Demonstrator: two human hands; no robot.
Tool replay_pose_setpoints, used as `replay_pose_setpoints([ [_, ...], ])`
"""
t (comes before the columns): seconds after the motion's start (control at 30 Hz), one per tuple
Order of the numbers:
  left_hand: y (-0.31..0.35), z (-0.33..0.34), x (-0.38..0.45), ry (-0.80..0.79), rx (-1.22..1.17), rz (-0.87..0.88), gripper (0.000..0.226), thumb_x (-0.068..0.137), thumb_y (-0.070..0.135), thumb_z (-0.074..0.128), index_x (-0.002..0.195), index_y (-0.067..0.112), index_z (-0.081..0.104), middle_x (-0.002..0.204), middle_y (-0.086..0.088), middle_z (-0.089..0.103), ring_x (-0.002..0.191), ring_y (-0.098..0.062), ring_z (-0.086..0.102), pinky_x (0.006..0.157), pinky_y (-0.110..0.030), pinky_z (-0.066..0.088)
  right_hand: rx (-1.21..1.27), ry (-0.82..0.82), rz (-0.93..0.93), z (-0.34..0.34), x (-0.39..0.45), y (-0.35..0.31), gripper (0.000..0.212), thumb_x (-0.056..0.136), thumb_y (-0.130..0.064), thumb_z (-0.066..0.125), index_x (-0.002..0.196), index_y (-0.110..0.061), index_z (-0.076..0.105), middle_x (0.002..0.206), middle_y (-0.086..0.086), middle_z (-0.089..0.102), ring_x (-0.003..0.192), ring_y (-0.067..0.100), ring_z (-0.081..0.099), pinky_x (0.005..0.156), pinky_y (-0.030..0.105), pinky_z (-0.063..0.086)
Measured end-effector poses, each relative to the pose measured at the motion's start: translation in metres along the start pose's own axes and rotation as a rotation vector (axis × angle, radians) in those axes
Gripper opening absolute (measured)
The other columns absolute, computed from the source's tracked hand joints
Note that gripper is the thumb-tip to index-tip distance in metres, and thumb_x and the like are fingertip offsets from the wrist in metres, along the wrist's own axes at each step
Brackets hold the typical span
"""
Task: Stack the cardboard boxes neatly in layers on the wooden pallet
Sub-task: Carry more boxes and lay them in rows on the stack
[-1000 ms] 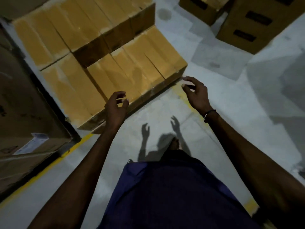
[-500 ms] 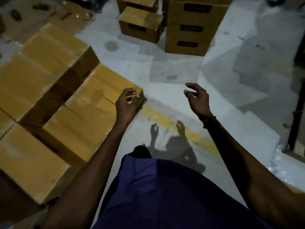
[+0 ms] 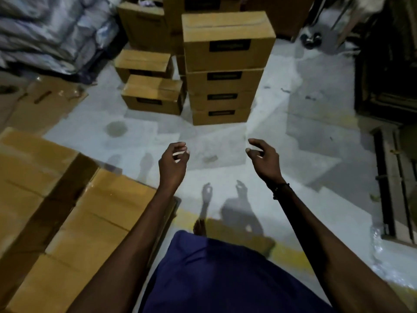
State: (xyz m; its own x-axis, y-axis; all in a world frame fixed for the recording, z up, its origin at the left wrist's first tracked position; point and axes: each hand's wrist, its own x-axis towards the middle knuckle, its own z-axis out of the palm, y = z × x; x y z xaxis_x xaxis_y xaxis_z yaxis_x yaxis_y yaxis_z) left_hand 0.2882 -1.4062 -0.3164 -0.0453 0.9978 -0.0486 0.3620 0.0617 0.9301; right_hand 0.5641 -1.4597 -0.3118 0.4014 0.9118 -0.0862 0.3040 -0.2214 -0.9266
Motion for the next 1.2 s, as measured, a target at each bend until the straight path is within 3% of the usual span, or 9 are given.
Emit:
replay_pose_setpoints([
  [0.13,0.026,0.028,0.08,-0.04,0.003,0.007,0.021,0.098,0.015,0.068,0.119,0.012,0.067,0.111,0.002,0.072,0.093,0.013,0.063,0.077,-0.005,0.046,0.019,0.023,-0.011,-0.001,0.071,-0.01,0.028,0.096,-0.016,0.07,0.124,-0.014,0.069,0.123,-0.005,0.071,0.092,-0.002,0.071,0.08,0.011,0.049],
  [0.47,0.073,0.129,0.252,0.013,-0.004,-0.007,0.023,0.097,0.016,0.069,0.12,0.013,0.068,0.111,0.004,0.072,0.091,0.016,0.062,0.074,-0.003,0.045,0.016,0.018,-0.083,-0.032,0.285,-0.015,0.029,0.097,-0.016,0.069,0.126,-0.017,0.068,0.126,-0.007,0.069,0.101,0.002,0.071,0.089,0.017,0.053],
  [0.57,0.091,0.174,0.303,0.065,-0.03,-0.034,0.024,0.097,0.014,0.07,0.121,0.013,0.068,0.111,0.004,0.072,0.091,0.016,0.062,0.074,-0.001,0.044,0.025,-0.013,-0.085,-0.051,0.362,-0.02,0.028,0.097,-0.018,0.069,0.125,-0.02,0.068,0.124,-0.009,0.069,0.101,0.002,0.071,0.081,0.011,0.051],
  [0.67,0.114,0.218,0.349,0.099,-0.051,-0.048,0.026,0.097,0.015,0.069,0.122,0.014,0.068,0.111,0.002,0.073,0.096,0.006,0.065,0.074,-0.001,0.045,0.032,-0.054,-0.106,-0.074,0.431,-0.029,0.029,0.097,-0.018,0.069,0.126,-0.021,0.068,0.121,-0.015,0.069,0.102,0.003,0.07,0.076,0.006,0.048],
  [0.8,0.15,0.273,0.407,0.126,-0.099,-0.063,0.029,0.098,0.015,0.069,0.127,0.015,0.064,0.111,0.004,0.071,0.093,0.015,0.062,0.075,-0.002,0.045,-0.002,-0.113,-0.148,-0.106,0.521,-0.042,0.031,0.096,-0.018,0.07,0.127,-0.023,0.068,0.123,-0.017,0.068,0.101,0.0,0.07,0.079,0.005,0.048],
  [0.97,0.171,0.324,0.472,0.158,-0.113,-0.102,0.038,0.097,0.018,0.07,0.133,0.019,0.061,0.113,0.007,0.067,0.102,-0.005,0.064,0.072,-0.003,0.046,-0.071,-0.199,-0.213,-0.12,0.63,-0.057,0.034,0.095,-0.013,0.07,0.129,-0.018,0.067,0.115,-0.015,0.07,0.094,-0.012,0.066,0.077,0.004,0.046],
  [1.03,0.175,0.342,0.5,0.189,-0.091,-0.128,0.041,0.097,0.022,0.071,0.136,0.023,0.059,0.108,0.013,0.064,0.097,-0.005,0.064,0.07,-0.011,0.047,-0.117,-0.245,-0.257,-0.118,0.678,-0.061,0.036,0.095,-0.013,0.069,0.13,-0.018,0.066,0.116,-0.004,0.072,0.096,-0.007,0.068,0.076,0.009,0.05],
  [1.1,0.176,0.356,0.526,0.214,-0.075,-0.145,0.046,0.096,0.025,0.072,0.139,0.026,0.057,0.105,0.02,0.06,0.092,0.0,0.062,0.071,-0.019,0.048,-0.153,-0.287,-0.279,-0.113,0.724,-0.064,0.036,0.095,-0.017,0.07,0.131,-0.023,0.065,0.126,-0.001,0.07,0.103,0.006,0.069,0.08,0.024,0.057],
  [1.2,0.173,0.381,0.568,0.248,-0.055,-0.179,0.055,0.095,0.028,0.073,0.145,0.024,0.053,0.128,0.008,0.059,0.098,-0.012,0.065,0.074,-0.024,0.05,-0.247,-0.367,-0.361,-0.102,0.796,-0.07,0.038,0.095,-0.02,0.072,0.133,-0.023,0.063,0.139,-0.002,0.062,0.111,0.018,0.067,0.084,0.036,0.058],
])
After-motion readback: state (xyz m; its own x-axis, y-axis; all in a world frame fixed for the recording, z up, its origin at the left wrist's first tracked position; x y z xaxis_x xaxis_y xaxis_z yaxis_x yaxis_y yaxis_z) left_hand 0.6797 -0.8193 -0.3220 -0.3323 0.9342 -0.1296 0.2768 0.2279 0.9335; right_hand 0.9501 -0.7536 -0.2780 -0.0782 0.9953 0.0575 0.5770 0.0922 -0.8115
